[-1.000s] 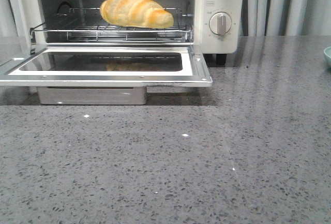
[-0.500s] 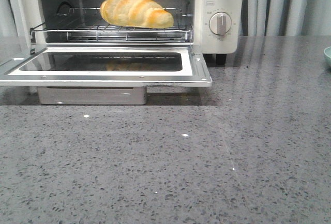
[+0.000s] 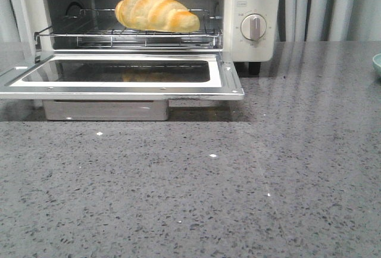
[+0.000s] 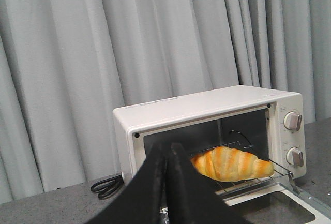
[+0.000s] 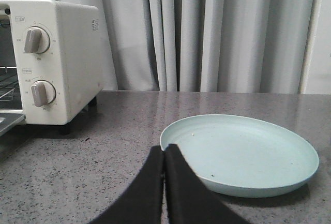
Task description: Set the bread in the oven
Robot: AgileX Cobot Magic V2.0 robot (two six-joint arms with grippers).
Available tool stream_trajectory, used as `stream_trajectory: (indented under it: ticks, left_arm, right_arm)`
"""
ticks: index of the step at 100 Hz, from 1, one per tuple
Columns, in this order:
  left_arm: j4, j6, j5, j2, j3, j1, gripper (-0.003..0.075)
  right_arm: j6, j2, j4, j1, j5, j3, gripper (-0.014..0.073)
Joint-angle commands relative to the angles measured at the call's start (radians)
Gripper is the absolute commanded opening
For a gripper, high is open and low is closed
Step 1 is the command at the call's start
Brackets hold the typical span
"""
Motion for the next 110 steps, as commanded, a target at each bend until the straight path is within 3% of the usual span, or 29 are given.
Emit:
stream_trajectory:
  ticks: [1,61,76,110]
  left_arm:
    - [0.007,-0.008,-0.066,0.015,-0.022,-0.008,-0.0021]
    - [-0.022,-0.009,-0.052,0.015,-0.018,0.0,-0.0021]
    - [-0.136,-0.009,-0.005,0.015,-0.018,0.122,-0.0021]
    - [-0.227,-0.009,0.006,0.015,0.0,0.423,-0.0021]
  right_arm:
    - [-0.008,-0.02,0.005,-0.005,-0.087,0.026,-0.0039]
    - [-0.008,-0.02,0.005,-0.005,-0.087,0.026,-0.0039]
    - [-0.008,-0.02,0.005,-0.005,-0.087,0.026,-0.0039]
    - [-0.008,-0.02,0.005,-0.005,-0.087,0.026,-0.0039]
